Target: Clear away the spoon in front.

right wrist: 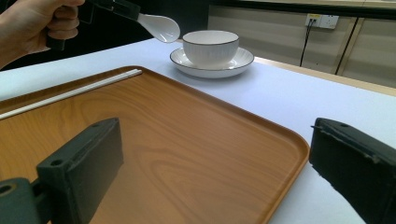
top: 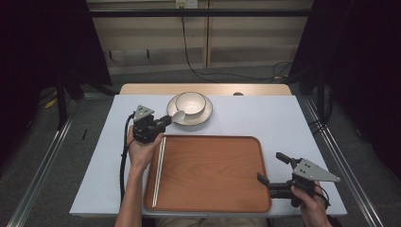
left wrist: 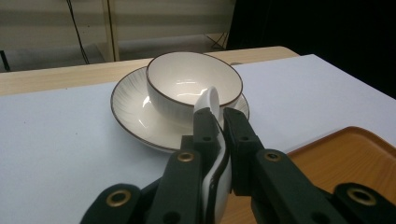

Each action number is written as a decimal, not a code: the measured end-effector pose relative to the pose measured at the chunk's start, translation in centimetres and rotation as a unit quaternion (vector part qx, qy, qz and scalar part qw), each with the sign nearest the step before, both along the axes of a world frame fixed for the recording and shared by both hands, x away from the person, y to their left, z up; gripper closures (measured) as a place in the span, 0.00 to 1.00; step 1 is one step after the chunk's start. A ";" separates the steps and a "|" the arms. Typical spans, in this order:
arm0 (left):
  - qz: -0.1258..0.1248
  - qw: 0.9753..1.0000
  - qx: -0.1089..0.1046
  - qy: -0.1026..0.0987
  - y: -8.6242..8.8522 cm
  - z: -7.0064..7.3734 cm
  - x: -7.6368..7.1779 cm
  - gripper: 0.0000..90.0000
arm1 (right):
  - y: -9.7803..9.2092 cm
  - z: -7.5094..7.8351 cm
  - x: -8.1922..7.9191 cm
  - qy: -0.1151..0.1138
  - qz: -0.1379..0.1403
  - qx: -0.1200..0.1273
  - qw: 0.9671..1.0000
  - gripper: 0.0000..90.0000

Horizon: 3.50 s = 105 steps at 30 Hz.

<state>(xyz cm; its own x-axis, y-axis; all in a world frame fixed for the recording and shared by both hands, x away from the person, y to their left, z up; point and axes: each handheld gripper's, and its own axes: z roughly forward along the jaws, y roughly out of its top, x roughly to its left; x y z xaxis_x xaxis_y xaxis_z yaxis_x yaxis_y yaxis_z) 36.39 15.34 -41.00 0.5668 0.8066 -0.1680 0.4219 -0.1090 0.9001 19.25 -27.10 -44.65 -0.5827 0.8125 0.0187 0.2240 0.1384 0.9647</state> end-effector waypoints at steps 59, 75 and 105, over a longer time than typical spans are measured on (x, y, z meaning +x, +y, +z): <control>0.010 0.993 0.073 0.088 -0.1 -5.6 -5.6 0.93 | 0.1 0.0 0.1 0.004 0.001 0.000 1.000 0.03; 0.004 0.988 0.112 0.109 -0.5 -5.8 -5.7 0.87 | 0.1 0.0 0.1 0.003 0.003 -0.003 1.000 0.03; 0.010 0.988 0.091 0.123 -1.5 -6.0 -5.0 0.77 | 0.4 -0.1 0.3 0.004 0.009 -0.002 1.000 0.03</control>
